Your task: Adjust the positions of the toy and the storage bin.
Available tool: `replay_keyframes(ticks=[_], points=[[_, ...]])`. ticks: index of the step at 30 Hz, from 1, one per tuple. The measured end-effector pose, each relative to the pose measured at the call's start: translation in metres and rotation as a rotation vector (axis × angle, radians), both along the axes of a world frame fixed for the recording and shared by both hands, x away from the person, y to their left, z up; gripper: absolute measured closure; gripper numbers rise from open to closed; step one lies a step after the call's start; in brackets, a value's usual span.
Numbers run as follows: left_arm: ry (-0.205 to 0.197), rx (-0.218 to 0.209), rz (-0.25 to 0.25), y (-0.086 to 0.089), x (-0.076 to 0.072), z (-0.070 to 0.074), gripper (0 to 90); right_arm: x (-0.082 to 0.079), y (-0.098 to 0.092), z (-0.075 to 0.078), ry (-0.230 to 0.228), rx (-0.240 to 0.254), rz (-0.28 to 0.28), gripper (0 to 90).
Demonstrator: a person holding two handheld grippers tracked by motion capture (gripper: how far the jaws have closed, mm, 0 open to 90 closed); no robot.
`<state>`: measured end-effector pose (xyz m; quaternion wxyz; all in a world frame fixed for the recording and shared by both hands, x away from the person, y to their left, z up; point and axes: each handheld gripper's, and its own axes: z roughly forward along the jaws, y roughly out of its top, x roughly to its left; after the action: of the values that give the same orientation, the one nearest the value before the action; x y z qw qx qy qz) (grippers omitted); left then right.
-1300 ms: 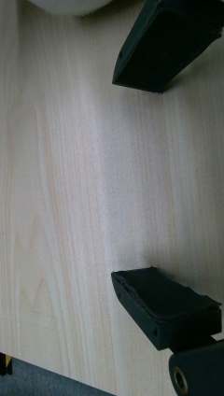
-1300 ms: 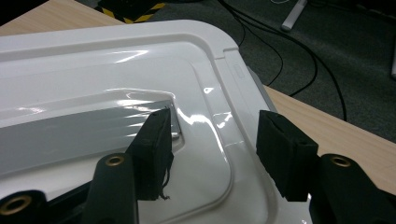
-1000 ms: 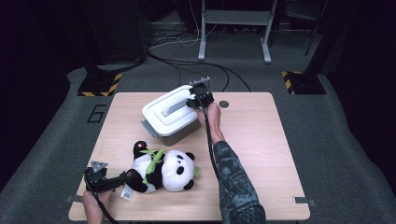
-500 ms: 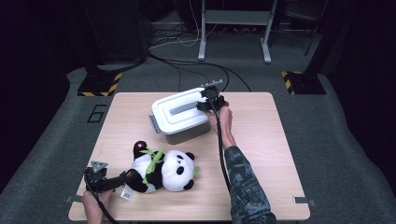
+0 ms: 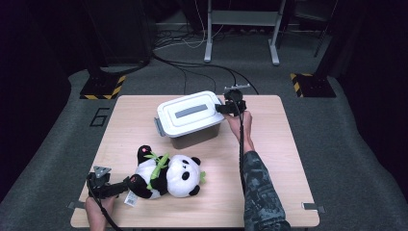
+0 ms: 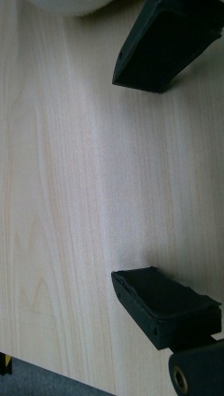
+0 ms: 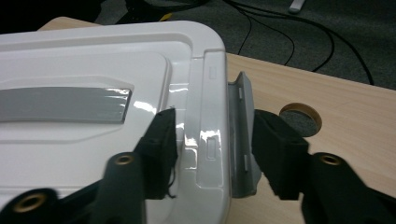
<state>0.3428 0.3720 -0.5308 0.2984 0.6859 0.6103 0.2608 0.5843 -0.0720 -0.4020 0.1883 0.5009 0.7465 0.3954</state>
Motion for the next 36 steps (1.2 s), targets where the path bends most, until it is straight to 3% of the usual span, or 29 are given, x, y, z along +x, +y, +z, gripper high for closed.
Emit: replay_keyframes(ticks=[10,22,36], points=[[0.000,0.000,0.000,0.000,0.000,0.000,6.2,-0.011,-0.001,0.003,0.022,-0.001,0.000,64.9],[0.000,0.000,0.000,0.000,0.000,0.000,6.2,-0.025,-0.011,0.004,0.038,0.002,-0.049,65.4],[0.000,0.001,0.000,0.000,0.000,0.000,6.2,-0.062,-0.045,0.002,0.032,0.019,-0.078,63.7]])
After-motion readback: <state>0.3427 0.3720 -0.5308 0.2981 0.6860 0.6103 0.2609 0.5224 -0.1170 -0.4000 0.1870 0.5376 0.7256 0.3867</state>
